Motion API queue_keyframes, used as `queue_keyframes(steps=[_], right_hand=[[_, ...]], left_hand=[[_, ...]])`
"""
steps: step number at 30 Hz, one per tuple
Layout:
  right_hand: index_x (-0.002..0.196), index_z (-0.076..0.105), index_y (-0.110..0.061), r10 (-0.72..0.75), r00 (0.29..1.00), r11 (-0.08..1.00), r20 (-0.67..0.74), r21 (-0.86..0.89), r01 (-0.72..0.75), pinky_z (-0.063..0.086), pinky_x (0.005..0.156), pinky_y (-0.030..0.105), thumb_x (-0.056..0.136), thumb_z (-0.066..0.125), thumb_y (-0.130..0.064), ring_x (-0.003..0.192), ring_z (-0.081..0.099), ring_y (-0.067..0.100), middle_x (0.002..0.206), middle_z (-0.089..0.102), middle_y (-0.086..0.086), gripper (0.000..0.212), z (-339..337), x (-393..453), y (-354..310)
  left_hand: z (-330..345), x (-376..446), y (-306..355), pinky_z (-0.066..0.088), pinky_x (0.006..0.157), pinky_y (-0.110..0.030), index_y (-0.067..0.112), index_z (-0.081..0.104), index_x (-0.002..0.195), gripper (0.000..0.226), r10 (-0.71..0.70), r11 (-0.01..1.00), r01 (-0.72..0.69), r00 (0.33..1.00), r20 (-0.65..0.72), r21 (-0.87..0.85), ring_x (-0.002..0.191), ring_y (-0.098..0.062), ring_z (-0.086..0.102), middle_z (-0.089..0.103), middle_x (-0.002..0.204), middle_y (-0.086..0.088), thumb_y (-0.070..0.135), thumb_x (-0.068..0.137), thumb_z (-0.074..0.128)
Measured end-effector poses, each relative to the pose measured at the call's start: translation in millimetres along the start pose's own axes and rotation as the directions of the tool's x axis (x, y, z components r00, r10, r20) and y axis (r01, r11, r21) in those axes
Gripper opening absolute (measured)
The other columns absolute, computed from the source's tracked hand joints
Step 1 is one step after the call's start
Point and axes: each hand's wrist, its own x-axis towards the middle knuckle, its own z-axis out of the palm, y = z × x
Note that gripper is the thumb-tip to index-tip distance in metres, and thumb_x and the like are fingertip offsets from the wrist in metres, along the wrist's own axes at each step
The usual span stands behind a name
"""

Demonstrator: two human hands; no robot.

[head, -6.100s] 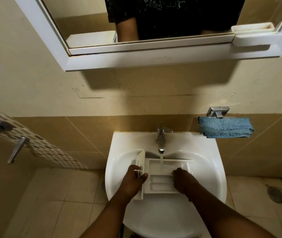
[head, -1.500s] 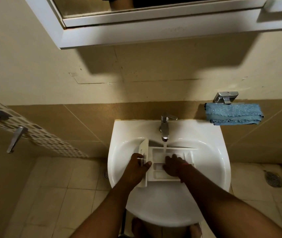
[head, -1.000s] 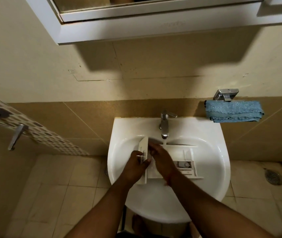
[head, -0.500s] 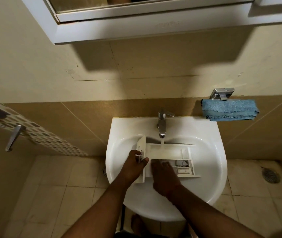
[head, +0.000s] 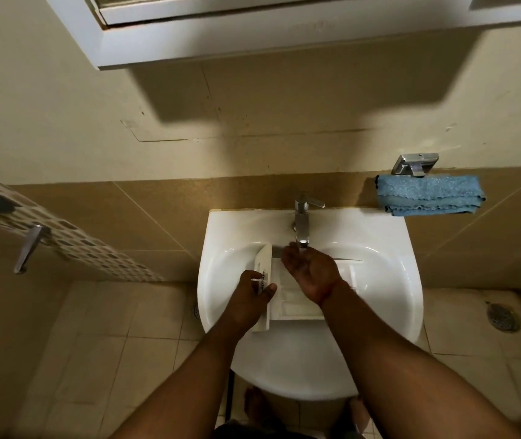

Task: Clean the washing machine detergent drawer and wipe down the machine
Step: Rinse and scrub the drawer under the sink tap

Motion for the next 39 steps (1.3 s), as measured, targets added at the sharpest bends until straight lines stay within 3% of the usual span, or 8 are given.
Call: queue_keyframes(steps=[4,10,17,28,31,34,36,39], right_hand=[[0.114,0.066,-0.007,-0.144,0.973,0.804,0.179,-0.553,0.221,0.053,0.097,0.040,0.101,0.045,-0.009,0.108,0.065,0.027,0.116,0.068,0.015,0.026,-2.6,-23.0,40.2],[0.154,0.019,-0.025,-0.067,0.614,-0.575,0.787,-0.533,0.621,0.019,0.120,0.032,0.088,0.037,-0.005,0.146,0.023,0.015,0.159,0.021,-0.002,0.071,-108.1,-53.3,94.6],[0.149,0.032,-0.014,-0.304,0.788,-0.773,0.536,-0.622,0.124,0.015,0.118,0.044,0.078,0.056,-0.013,0.131,0.046,0.032,0.139,0.053,0.013,0.075,-120.6,-64.7,68.9],[0.139,0.050,-0.013,-0.062,0.899,-0.721,0.434,-0.642,0.260,0.039,0.108,0.042,0.088,0.042,-0.015,0.125,0.052,0.035,0.141,0.049,0.013,0.052,-111.5,-61.1,24.4],[0.113,0.068,-0.010,-0.347,0.852,-0.218,0.393,-0.917,0.334,0.049,0.092,0.037,0.095,0.039,-0.015,0.105,0.063,0.028,0.114,0.066,0.013,0.034,-64.9,-43.9,21.1],[0.099,0.064,-0.004,-0.206,0.978,0.875,-0.040,-0.455,0.165,0.051,0.087,0.034,0.097,0.049,-0.004,0.090,0.060,0.021,0.101,0.063,0.019,0.016,-2.6,-21.8,4.6],[0.103,0.060,0.001,-0.031,0.999,1.000,-0.037,0.003,0.031,0.052,0.092,0.038,0.099,0.043,0.001,0.091,0.062,0.025,0.097,0.063,0.019,0.017,15.7,-6.2,-7.8],[0.105,0.058,0.007,-0.010,0.996,0.967,0.091,-0.253,0.032,0.054,0.086,0.033,0.097,0.044,0.003,0.087,0.062,0.025,0.095,0.061,0.017,0.017,10.0,-11.4,-7.1]], left_hand=[[0.7,0.6,-3.5,0.049,0.071,-0.023,0.014,0.046,0.117,0.031,0.025,1.000,-0.025,1.000,-0.009,-0.017,0.096,-0.022,0.062,0.061,0.109,-0.009,0.027,0.094,0.062],[-0.7,2.1,-4.0,0.052,0.077,-0.026,0.018,0.046,0.122,0.035,-0.002,1.000,0.003,1.000,-0.027,0.010,0.099,-0.020,0.062,0.061,0.113,-0.005,0.030,0.094,0.063],[0.8,0.3,-0.5,0.047,0.068,-0.017,0.017,0.045,0.121,0.035,-0.012,0.999,0.013,0.999,-0.034,0.033,0.088,-0.011,0.059,0.060,0.106,-0.004,0.029,0.094,0.063],[2.2,0.4,-1.3,0.046,0.067,-0.020,0.017,0.045,0.120,0.034,0.003,0.999,-0.002,0.999,-0.036,0.033,0.084,-0.011,0.058,0.059,0.100,-0.003,0.029,0.094,0.062],[3.4,0.3,-1.9,0.050,0.071,-0.025,0.017,0.046,0.119,0.034,0.005,1.000,-0.003,0.999,-0.050,0.028,0.082,-0.015,0.059,0.061,0.098,-0.007,0.031,0.094,0.063],[4.2,-1.0,0.6,0.051,0.073,-0.027,0.016,0.045,0.120,0.034,-0.009,1.000,0.009,0.999,-0.039,0.001,0.083,-0.017,0.059,0.060,0.100,-0.008,0.030,0.094,0.062],[4.1,-2.2,3.1,0.051,0.070,-0.025,0.015,0.044,0.121,0.034,-0.018,1.000,0.018,0.999,-0.033,-0.003,0.082,-0.016,0.059,0.060,0.099,-0.007,0.028,0.095,0.062],[4.5,-2.9,2.3,0.050,0.066,-0.026,0.015,0.044,0.118,0.031,-0.014,1.000,0.013,0.999,-0.037,-0.020,0.077,-0.015,0.057,0.058,0.096,-0.007,0.026,0.095,0.062]])
